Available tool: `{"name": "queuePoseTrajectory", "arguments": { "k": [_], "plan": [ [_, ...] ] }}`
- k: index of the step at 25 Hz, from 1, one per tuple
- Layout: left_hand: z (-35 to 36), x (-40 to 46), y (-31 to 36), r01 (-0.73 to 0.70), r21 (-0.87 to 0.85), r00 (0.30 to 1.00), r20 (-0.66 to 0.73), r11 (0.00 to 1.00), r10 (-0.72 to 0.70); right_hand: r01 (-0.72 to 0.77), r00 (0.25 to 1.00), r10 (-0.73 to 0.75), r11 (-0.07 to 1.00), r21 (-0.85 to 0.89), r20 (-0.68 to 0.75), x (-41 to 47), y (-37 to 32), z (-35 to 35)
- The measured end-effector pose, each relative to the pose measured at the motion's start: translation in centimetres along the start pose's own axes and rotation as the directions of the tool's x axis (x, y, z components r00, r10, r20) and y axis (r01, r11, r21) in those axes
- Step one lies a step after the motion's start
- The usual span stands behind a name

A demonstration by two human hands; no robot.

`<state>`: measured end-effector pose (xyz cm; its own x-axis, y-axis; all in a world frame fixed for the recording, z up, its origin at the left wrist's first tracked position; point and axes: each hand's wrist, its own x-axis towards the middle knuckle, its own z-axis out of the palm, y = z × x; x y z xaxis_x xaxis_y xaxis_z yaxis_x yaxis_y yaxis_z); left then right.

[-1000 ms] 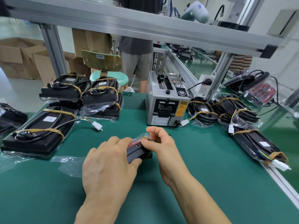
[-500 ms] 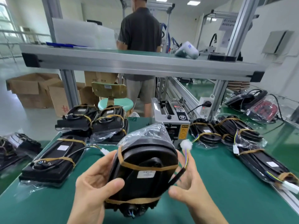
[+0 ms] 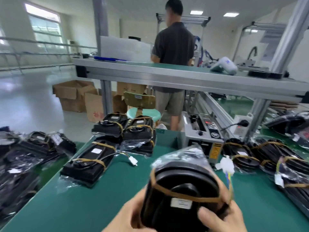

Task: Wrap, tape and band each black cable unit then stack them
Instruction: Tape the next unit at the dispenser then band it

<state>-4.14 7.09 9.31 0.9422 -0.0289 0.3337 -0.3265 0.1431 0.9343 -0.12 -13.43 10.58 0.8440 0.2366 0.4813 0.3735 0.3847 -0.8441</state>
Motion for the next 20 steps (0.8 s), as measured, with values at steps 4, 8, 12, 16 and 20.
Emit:
{"name": "queuePoseTrajectory", "arguments": {
  "k": [4,8,12,16,20],
  "plan": [
    [-0.5,-2.0,-1.5,0.259,-0.105,0.965,-0.013,0.96,-0.262,-0.147,0.941,0.184,0.978,0.147,-0.285,0.9,2.7,1.1],
    [-2.5,-2.8,-2.8,0.352,-0.309,0.813,-0.367,0.884,-0.452,-0.506,0.84,0.522,0.852,0.133,-0.148,2.9,6.0,3.6],
    [-5.0,-1.3,-3.4,0.365,-0.355,0.631,-0.586,0.861,-0.509,-0.679,0.729,0.684,0.72,-0.141,-0.02,4.2,8.8,6.0],
    [-6.1,-0.1,-3.9,0.367,-0.366,0.513,-0.687,0.855,-0.514,-0.662,0.722,0.691,0.691,-0.292,-0.001,4.8,10.8,7.2],
    [-6.5,0.0,-4.0,0.349,-0.319,0.515,-0.72,0.881,-0.465,-0.651,0.734,0.679,0.711,-0.266,0.02,5.1,11.5,7.5]
  ]
}}
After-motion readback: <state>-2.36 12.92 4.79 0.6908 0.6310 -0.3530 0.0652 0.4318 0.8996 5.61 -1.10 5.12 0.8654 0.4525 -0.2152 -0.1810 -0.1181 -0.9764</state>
